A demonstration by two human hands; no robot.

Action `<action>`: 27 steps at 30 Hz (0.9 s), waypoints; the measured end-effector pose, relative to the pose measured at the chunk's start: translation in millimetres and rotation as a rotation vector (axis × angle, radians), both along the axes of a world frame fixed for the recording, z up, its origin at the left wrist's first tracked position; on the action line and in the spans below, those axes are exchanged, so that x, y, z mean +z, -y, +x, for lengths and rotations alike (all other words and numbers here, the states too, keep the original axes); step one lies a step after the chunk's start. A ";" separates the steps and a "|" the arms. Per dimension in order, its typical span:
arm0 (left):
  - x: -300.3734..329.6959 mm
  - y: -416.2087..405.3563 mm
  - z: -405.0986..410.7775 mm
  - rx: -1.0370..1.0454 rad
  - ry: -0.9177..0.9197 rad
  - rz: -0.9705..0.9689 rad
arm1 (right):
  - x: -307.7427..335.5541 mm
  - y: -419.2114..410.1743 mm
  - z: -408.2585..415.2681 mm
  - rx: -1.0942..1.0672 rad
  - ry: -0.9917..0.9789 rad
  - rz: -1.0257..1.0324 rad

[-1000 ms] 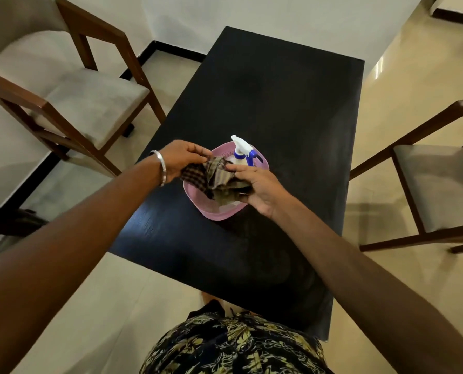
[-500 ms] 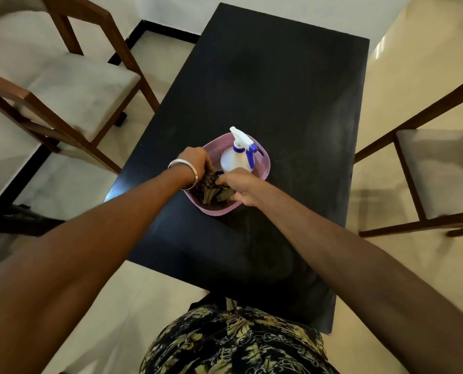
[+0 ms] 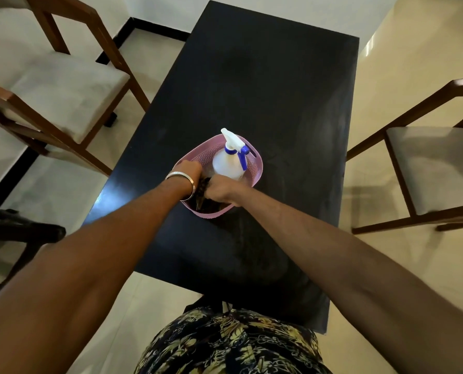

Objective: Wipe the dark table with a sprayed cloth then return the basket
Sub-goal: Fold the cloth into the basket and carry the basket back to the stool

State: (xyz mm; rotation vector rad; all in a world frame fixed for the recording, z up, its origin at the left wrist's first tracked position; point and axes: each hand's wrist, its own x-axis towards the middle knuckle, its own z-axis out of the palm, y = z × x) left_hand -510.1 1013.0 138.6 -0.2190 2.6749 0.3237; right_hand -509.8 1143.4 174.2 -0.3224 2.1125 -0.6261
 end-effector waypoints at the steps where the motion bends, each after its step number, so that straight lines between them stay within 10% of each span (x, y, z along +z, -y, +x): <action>1: -1.3 0.6 0.7 -0.007 0.000 -0.005 | -1.3 -0.3 0.5 0.077 -0.055 0.032; 9: 25.4 5.4 18.1 0.055 -0.100 0.065 | 10.2 -21.3 11.0 0.279 -0.311 0.058; 16: 61.8 13.6 91.3 0.775 -0.645 0.374 | 36.1 -90.1 18.0 -0.259 -0.606 -0.215; 21: 31.6 7.5 117.3 1.256 -0.353 0.782 | 27.6 -111.6 -18.2 -0.546 -0.653 -0.123; 27: 24.8 -23.2 110.4 1.358 0.044 1.158 | 8.3 -98.1 -52.0 -0.537 -0.155 -0.069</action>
